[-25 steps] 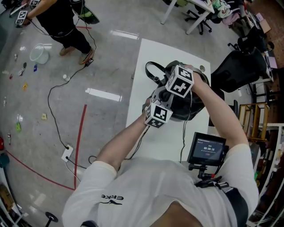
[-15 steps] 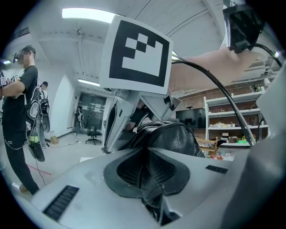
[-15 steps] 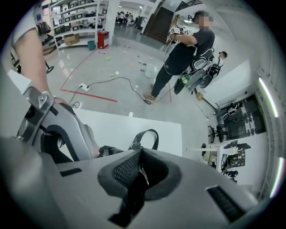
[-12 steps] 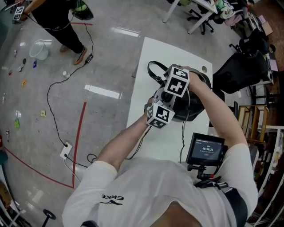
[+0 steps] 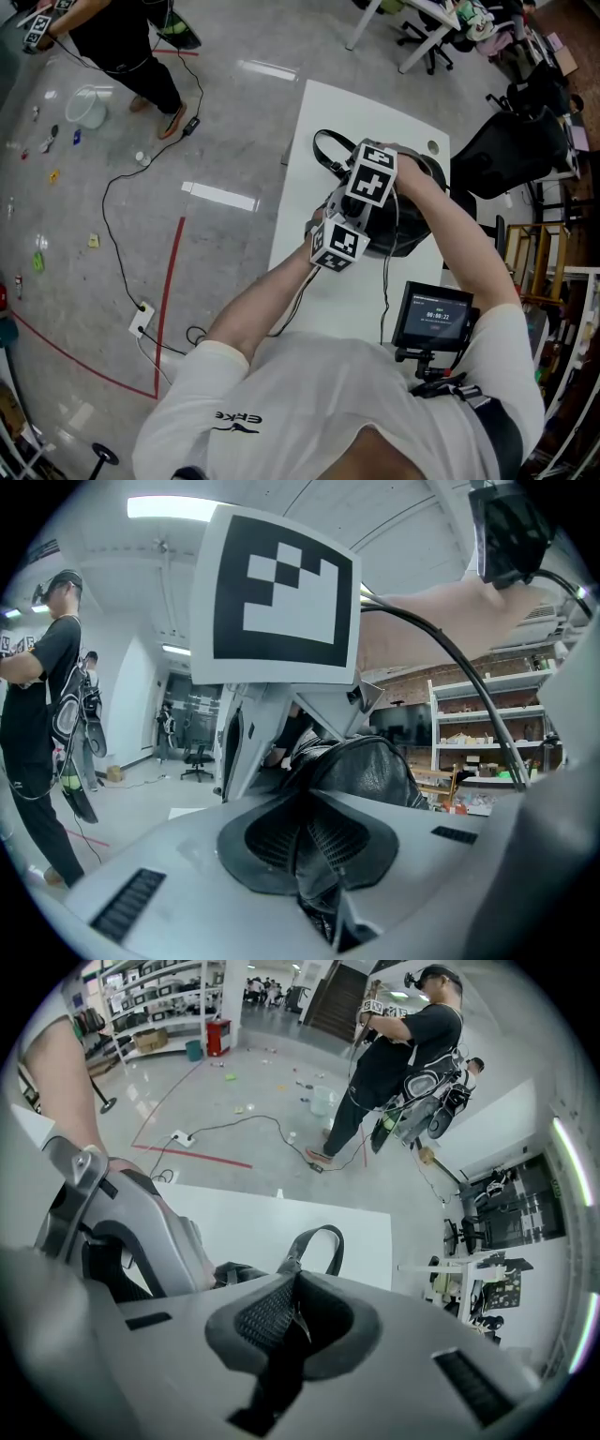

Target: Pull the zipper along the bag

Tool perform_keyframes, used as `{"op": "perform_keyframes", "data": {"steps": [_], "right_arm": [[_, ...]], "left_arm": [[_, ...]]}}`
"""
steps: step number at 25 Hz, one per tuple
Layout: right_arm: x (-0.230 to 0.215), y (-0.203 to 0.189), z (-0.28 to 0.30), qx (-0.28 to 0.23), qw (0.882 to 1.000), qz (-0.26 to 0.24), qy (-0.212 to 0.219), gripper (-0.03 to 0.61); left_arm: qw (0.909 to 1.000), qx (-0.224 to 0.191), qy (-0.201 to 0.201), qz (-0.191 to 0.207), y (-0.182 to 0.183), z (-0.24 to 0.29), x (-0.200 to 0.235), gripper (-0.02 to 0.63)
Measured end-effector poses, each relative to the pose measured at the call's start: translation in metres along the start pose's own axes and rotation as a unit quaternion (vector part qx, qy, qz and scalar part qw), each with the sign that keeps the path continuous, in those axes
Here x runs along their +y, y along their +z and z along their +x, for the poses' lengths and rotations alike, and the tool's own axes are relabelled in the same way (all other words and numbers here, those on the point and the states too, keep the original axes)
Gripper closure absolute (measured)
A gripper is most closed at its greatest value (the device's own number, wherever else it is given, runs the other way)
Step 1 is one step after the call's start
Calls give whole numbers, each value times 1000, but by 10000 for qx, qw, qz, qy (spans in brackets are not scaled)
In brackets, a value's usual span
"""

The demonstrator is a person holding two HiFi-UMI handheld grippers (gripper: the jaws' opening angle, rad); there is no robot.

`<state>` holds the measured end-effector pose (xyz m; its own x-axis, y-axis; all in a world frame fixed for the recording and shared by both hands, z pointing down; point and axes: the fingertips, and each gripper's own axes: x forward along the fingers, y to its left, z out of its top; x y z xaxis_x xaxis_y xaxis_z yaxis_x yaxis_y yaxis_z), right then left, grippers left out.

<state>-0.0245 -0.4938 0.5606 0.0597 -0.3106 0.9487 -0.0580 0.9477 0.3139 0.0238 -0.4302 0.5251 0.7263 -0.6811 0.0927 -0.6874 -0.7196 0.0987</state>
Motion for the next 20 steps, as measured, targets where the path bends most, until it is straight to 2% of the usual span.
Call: {"op": "perform_keyframes", "data": {"steps": [3,7,20], "right_arm": [[-3,-1,-2,-76,9999,63,-105,560],[-16,-3,-13,-291,9982,277,-455,560],[-27,-47,-65,-1032,9816,897,-1332,555]], "left_arm": [[10000,1,-2,21,0,0,-1,609],[10000,-1,4,59,3,0,0,609],[9989,63,444,158,15,-5,-13,609]]}}
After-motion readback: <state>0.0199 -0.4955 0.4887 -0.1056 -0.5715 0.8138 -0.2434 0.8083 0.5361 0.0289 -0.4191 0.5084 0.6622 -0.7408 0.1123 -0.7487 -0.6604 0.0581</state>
